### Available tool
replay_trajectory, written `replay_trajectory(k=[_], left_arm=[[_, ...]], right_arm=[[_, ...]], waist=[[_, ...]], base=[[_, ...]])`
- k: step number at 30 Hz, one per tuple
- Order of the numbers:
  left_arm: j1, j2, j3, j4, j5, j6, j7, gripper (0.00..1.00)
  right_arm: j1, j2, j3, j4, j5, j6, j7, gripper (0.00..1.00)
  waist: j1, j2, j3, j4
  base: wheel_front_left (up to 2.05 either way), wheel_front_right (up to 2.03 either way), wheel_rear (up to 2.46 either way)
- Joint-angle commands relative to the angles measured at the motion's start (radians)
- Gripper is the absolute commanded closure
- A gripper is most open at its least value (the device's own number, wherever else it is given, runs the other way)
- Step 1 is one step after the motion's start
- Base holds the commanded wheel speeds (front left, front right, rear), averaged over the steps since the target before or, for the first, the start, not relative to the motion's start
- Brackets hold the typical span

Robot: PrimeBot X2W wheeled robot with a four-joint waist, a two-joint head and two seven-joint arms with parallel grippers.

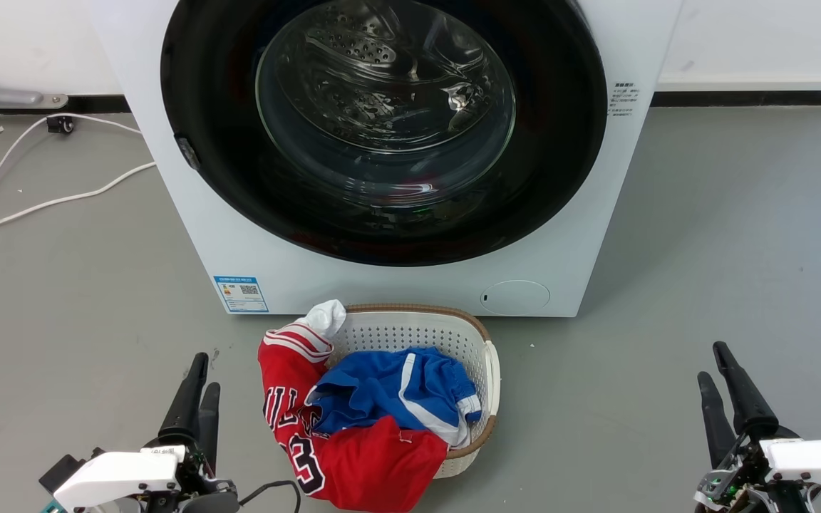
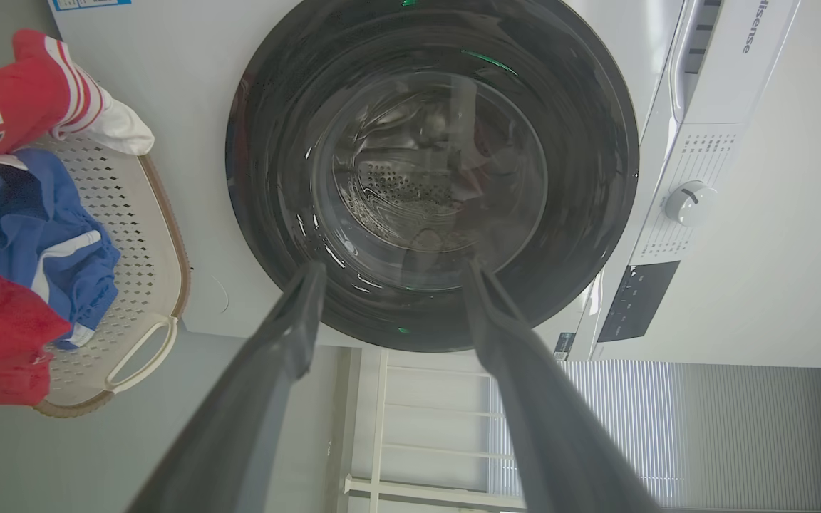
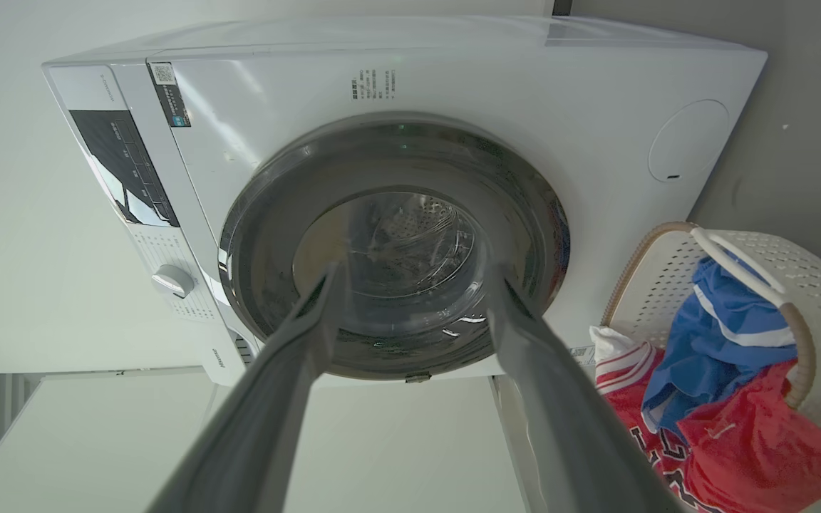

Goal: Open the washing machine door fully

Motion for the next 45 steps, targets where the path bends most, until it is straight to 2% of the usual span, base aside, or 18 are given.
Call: replay_trajectory(k=[1,4,11,20,32,45], left_arm=[[-0.009,0.002,0.000,-0.028,0.021,0.000,-0.014,0.00],[-0.006,0.002,0.003,-0.032,0.049,0.000,-0.024,0.00],[-0.003,0.002,0.013,-0.072,0.200,0.015,-0.057,0.00],[0.013,0.002,-0.016,-0.144,0.420,0.064,-0.095,0.00],[0.037,0.016,-0.071,-0.175,0.722,0.129,-0.141,0.00],[0.053,0.054,-0.143,-0.194,0.913,0.207,-0.184,0.00]], right_arm=[[-0.008,-0.002,-0.003,-0.023,-0.031,0.001,-0.015,0.00],[-0.006,-0.002,-0.007,-0.028,-0.065,0.001,-0.025,0.00],[0.006,-0.002,-0.003,-0.084,-0.243,0.002,-0.057,0.00],[0.025,-0.002,0.020,-0.163,-0.465,0.002,-0.096,0.00],[0.053,-0.002,0.055,-0.236,-0.788,0.002,-0.141,0.00],[0.082,-0.002,0.073,-0.267,-1.012,0.002,-0.185,0.00]], waist=[[0.0000,-0.0001,0.000,0.000],[0.0000,-0.0001,0.000,0.000],[0.0000,-0.0001,0.001,0.001],[0.0000,-0.0001,0.001,0.003],[0.0000,-0.0001,0.000,0.005],[0.0000,-0.0001,-0.001,0.006]], base=[[0.00,0.00,0.00],[0.00,0.00,0.00],[0.00,0.00,0.00],[0.00,0.00,0.00],[0.00,0.00,0.00],[0.00,0.00,0.00]])
